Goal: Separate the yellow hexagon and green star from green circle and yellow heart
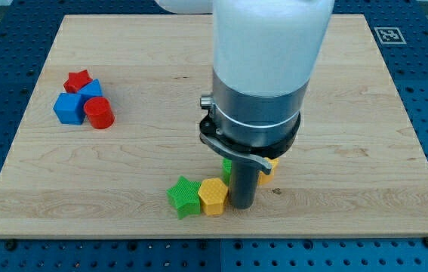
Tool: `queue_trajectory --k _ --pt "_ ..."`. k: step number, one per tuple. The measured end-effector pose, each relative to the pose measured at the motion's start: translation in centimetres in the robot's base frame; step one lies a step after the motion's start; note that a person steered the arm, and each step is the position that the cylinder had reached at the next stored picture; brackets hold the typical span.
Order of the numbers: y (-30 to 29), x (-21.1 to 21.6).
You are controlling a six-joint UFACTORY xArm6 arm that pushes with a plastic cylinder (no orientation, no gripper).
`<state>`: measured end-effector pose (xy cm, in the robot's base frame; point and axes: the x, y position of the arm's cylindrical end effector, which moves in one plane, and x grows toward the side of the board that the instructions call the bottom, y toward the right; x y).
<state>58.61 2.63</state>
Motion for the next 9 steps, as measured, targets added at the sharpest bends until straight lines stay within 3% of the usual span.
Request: queue_trajectory --k 7,9 --pt "-2.9 -1.3" --pt "-3.7 0.5"
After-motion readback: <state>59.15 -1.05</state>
